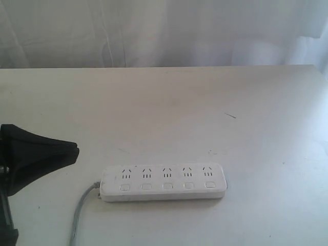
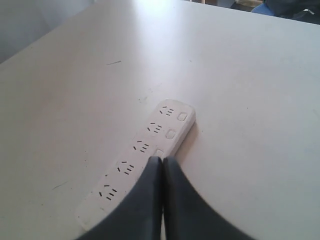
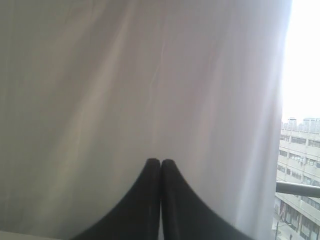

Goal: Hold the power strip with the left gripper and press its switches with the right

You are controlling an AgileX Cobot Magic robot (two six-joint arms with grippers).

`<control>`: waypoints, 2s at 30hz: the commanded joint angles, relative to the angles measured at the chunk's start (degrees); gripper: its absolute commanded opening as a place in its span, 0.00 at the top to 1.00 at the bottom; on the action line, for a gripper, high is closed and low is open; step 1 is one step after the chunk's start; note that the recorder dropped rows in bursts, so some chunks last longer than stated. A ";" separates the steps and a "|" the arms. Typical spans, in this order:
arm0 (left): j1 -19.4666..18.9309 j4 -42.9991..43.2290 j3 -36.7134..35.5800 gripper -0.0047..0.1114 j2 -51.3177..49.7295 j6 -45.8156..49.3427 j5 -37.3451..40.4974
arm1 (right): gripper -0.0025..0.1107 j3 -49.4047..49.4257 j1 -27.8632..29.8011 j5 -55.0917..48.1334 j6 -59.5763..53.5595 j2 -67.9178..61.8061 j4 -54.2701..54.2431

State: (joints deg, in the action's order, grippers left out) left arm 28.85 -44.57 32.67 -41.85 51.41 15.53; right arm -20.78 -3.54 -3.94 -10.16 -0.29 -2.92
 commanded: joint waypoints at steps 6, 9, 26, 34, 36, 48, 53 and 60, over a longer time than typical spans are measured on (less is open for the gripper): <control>0.00 -4.45 -0.29 0.96 0.58 4.43 -0.87 | 0.98 0.22 1.04 -0.20 0.22 0.29 -0.07; -0.10 -4.45 -0.29 0.96 0.58 5.94 -0.87 | 0.98 0.22 1.04 -0.20 0.22 0.29 -0.07; -0.10 -5.54 -0.64 0.96 0.58 6.07 -1.10 | 0.98 8.85 1.04 -13.34 -0.55 0.29 0.49; -0.10 -5.64 -0.64 0.96 0.58 6.07 -0.86 | 0.98 17.34 1.04 -6.02 -0.15 0.29 0.49; -0.10 -5.75 -0.64 0.96 0.58 6.07 -0.86 | 0.98 19.45 1.04 -6.02 -0.15 0.29 0.49; -0.10 -6.46 -0.64 0.96 0.58 6.07 -1.20 | 0.98 20.78 1.04 -14.09 -0.15 0.29 1.51; -0.10 -6.46 -0.64 0.96 0.58 6.07 -1.43 | 0.98 20.78 1.04 -16.45 -0.15 0.29 1.40; -0.10 -7.06 -0.64 0.96 0.46 5.82 -2.55 | 0.98 20.78 1.04 -16.45 -0.15 0.29 1.40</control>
State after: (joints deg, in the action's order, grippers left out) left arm 28.85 -49.82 32.24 -41.73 57.44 13.19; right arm -0.39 -2.93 -20.65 -10.27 -0.29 -2.08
